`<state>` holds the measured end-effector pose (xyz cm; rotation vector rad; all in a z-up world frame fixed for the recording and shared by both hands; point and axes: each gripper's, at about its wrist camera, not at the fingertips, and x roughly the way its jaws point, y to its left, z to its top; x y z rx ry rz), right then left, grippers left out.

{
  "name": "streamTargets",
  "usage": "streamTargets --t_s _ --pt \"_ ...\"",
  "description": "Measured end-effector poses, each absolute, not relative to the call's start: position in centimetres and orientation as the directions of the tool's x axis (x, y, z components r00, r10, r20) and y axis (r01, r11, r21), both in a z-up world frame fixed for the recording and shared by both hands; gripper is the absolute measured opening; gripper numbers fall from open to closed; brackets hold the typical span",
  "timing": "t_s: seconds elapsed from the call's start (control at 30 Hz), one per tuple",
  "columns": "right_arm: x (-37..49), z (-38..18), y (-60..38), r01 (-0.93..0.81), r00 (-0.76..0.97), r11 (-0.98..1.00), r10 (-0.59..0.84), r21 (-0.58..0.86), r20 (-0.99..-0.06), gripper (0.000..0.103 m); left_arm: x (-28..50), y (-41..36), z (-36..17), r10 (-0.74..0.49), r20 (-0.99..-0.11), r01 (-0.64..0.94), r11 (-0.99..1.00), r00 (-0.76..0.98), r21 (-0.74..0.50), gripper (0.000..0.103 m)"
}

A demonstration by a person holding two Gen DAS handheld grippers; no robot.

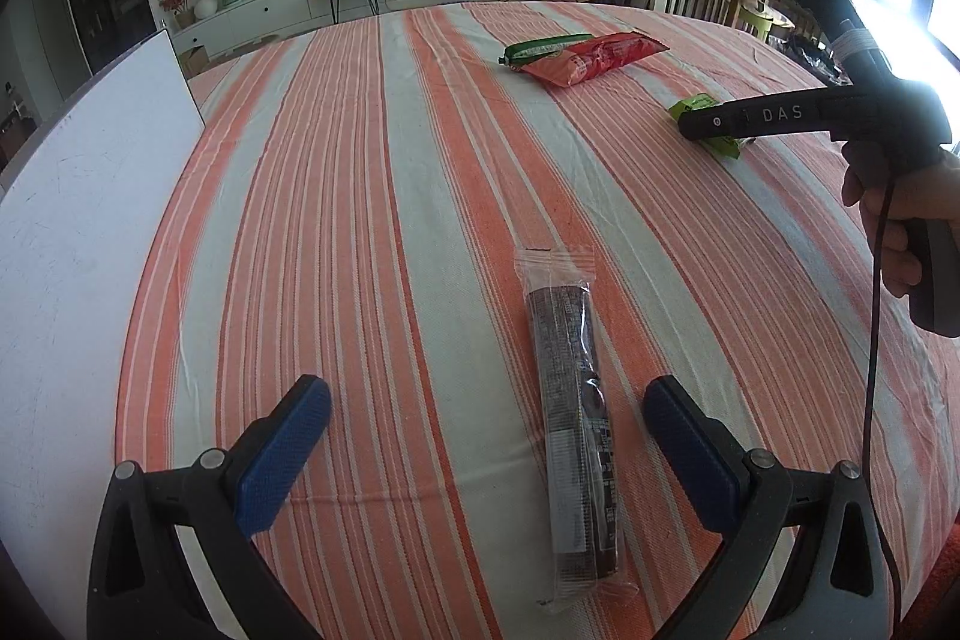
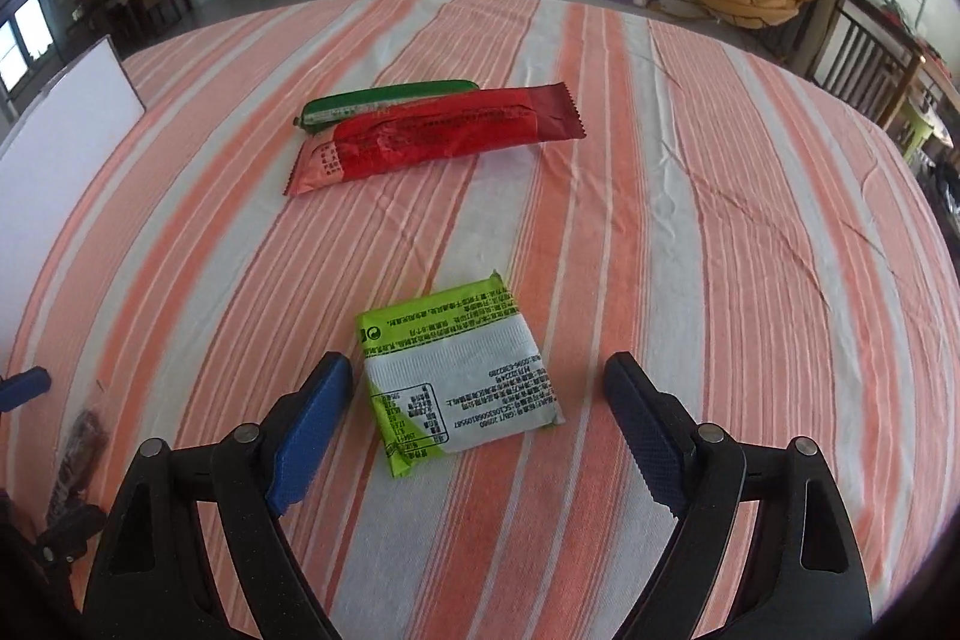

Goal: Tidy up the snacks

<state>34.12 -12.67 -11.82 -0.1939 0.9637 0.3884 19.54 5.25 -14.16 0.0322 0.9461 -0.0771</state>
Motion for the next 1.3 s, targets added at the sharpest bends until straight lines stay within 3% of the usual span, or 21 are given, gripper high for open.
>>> streamTargets --t_s 0.03,0.4,0.53,0.63,0.87,1.3 --pt "34.0 -11.6 -12.9 -0.377 0.526 0.926 0.224 0.011 -0.821 0.053 19.6 5.2 -14.2 -0.052 -0.811 0.080 0.997 0.582 -0.006 0.103" --pt "22.8 -10.9 -15.3 -0.125 0.520 0.992 0.085 0.023 -0.850 0.055 19.6 5.2 -14.1 -0.052 -0.811 0.080 0.997 0.583 -0.007 0.103" --pt "16.4 -11.0 -14.8 -0.108 0.543 0.992 0.119 0.072 -0.831 0.058 19.6 5.2 -14.2 -0.053 -0.811 0.080 0.997 0.583 -0.007 0.103" --pt "14.5 -11.4 -14.1 -0.121 0.562 0.990 0.130 0.074 -0.817 0.076 19.6 5.2 -14.2 -0.052 -0.811 0.079 0.997 0.583 -0.007 0.103" --pt "15.3 -12.3 -13.7 -0.149 0.596 0.989 0.111 0.026 -0.796 0.094 19.6 5.2 -14.2 -0.052 -0.811 0.079 0.997 0.583 -0.007 0.103" --pt "14.4 -12.5 -13.7 -0.140 0.607 0.990 0.104 0.023 -0.788 0.094 19.6 5.2 -14.2 -0.052 -0.811 0.079 0.997 0.583 -0.007 0.103"
